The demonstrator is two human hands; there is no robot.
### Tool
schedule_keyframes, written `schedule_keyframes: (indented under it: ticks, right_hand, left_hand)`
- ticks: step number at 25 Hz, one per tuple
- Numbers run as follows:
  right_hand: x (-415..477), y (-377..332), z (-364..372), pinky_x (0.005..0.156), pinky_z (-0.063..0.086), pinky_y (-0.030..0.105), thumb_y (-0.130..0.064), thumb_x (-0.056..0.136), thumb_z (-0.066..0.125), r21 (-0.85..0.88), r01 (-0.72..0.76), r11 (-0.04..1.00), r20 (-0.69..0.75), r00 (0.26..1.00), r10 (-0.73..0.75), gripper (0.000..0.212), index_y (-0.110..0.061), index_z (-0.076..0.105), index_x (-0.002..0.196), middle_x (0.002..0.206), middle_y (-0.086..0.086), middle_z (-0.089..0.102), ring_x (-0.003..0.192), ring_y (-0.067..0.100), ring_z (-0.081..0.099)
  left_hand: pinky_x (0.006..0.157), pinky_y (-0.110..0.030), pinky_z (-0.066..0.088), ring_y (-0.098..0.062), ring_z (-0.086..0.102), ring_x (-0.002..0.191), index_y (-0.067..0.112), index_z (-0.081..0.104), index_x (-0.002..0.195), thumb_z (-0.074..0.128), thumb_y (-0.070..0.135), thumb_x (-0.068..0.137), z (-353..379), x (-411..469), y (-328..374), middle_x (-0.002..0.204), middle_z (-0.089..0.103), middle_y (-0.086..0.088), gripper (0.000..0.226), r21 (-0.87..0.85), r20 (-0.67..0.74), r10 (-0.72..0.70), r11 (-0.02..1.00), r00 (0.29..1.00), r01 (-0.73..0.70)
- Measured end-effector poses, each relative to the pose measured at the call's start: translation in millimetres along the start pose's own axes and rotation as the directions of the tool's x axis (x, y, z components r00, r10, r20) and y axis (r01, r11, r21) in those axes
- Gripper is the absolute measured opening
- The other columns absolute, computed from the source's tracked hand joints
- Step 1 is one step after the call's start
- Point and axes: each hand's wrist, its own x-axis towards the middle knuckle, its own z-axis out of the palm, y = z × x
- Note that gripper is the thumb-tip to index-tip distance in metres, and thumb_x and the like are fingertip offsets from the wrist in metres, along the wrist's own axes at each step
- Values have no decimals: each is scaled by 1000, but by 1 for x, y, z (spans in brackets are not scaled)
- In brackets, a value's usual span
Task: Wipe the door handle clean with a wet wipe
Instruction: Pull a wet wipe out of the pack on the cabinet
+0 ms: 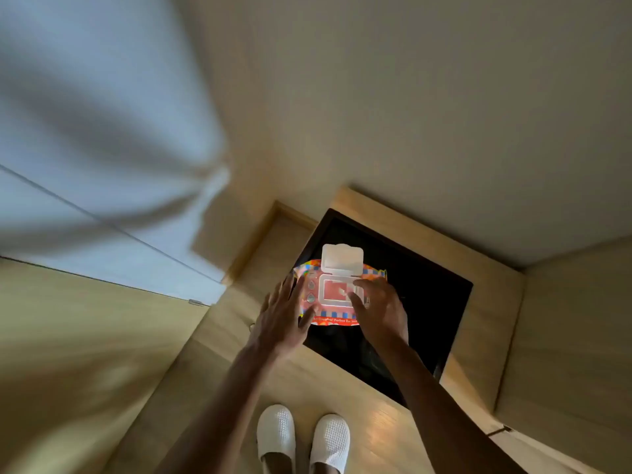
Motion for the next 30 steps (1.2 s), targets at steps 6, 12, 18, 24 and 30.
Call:
schedule_keyframes:
  ticks: [6,12,18,24,30]
  right_hand:
    - [16,19,51,80,60,34,-31,79,78,41,50,998,-92,995,-46,24,-23,73,101,110,4,67,106,19,63]
    - [17,19,54,82,61,40,-25,78,80,117,11,993,-123,992,3,21,-15,74,97,107,6,67,107,23,63]
    - [21,6,36,75,55,20,-20,88,70,195,-26,980,-125,991,51,7,-17,69,93,108,2,67,100,13,64]
    - [26,-7,-20,72,54,16,-20,95,59,490,-120,864,-96,977,190,8,-26,64,92,93,-10,69,89,5,67]
    - [34,-23,-93,76,59,27,-12,94,59,673,-21,739,-104,987,123,11,-21,65,92,98,2,73,91,13,71]
  left_hand:
    - [119,-49,18,-33,5,149,28,14,152,44,53,91,42,49,-12,161,5,-13,72,146,-105,205,971,973,-189]
    - [118,-49,19,-34,4,148,34,22,149,49,59,86,46,56,-18,161,2,-14,72,128,-143,200,975,969,-182]
    - [116,-48,28,-29,15,147,34,33,144,50,64,82,41,60,-20,158,18,-14,71,126,-141,188,977,972,-171]
    - [114,-44,33,-23,32,139,33,42,138,59,63,78,41,61,-22,148,37,-7,70,92,-197,216,975,956,-201]
    - [112,-43,34,-24,32,139,32,39,142,64,58,77,19,44,-7,150,32,-11,74,-45,-144,95,994,985,-102]
